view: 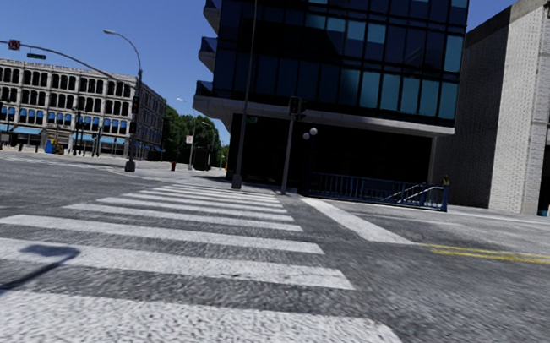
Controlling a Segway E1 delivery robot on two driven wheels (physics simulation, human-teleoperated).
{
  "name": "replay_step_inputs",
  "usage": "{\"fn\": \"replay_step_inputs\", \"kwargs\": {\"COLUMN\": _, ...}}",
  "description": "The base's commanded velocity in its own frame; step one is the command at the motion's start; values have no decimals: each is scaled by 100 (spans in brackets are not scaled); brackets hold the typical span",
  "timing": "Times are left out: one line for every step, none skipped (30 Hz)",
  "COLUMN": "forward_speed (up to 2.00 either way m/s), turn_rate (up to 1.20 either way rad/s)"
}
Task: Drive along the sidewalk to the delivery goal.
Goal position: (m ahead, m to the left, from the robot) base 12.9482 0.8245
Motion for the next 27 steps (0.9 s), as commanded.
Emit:
{"fn": "replay_step_inputs", "kwargs": {"forward_speed": 162, "turn_rate": 86}}
{"fn": "replay_step_inputs", "kwargs": {"forward_speed": 162, "turn_rate": 95}}
{"fn": "replay_step_inputs", "kwargs": {"forward_speed": 162, "turn_rate": 97}}
{"fn": "replay_step_inputs", "kwargs": {"forward_speed": 162, "turn_rate": 54}}
{"fn": "replay_step_inputs", "kwargs": {"forward_speed": 162, "turn_rate": 11}}
{"fn": "replay_step_inputs", "kwargs": {"forward_speed": 162, "turn_rate": 1}}
{"fn": "replay_step_inputs", "kwargs": {"forward_speed": 162, "turn_rate": 0}}
{"fn": "replay_step_inputs", "kwargs": {"forward_speed": 162, "turn_rate": 0}}
{"fn": "replay_step_inputs", "kwargs": {"forward_speed": 162, "turn_rate": 0}}
{"fn": "replay_step_inputs", "kwargs": {"forward_speed": 162, "turn_rate": 0}}
{"fn": "replay_step_inputs", "kwargs": {"forward_speed": 162, "turn_rate": 0}}
{"fn": "replay_step_inputs", "kwargs": {"forward_speed": 162, "turn_rate": 0}}
{"fn": "replay_step_inputs", "kwargs": {"forward_speed": 162, "turn_rate": 0}}
{"fn": "replay_step_inputs", "kwargs": {"forward_speed": 162, "turn_rate": 0}}
{"fn": "replay_step_inputs", "kwargs": {"forward_speed": 162, "turn_rate": 0}}
{"fn": "replay_step_inputs", "kwargs": {"forward_speed": 162, "turn_rate": 0}}
{"fn": "replay_step_inputs", "kwargs": {"forward_speed": 162, "turn_rate": 0}}
{"fn": "replay_step_inputs", "kwargs": {"forward_speed": 162, "turn_rate": 0}}
{"fn": "replay_step_inputs", "kwargs": {"forward_speed": 162, "turn_rate": 0}}
{"fn": "replay_step_inputs", "kwargs": {"forward_speed": 162, "turn_rate": 0}}
{"fn": "replay_step_inputs", "kwargs": {"forward_speed": 162, "turn_rate": 0}}
{"fn": "replay_step_inputs", "kwargs": {"forward_speed": 162, "turn_rate": 0}}
{"fn": "replay_step_inputs", "kwargs": {"forward_speed": 162, "turn_rate": 0}}
{"fn": "replay_step_inputs", "kwargs": {"forward_speed": 162, "turn_rate": 0}}
{"fn": "replay_step_inputs", "kwargs": {"forward_speed": 162, "turn_rate": 0}}
{"fn": "replay_step_inputs", "kwargs": {"forward_speed": 162, "turn_rate": 0}}
{"fn": "replay_step_inputs", "kwargs": {"forward_speed": 162, "turn_rate": 0}}
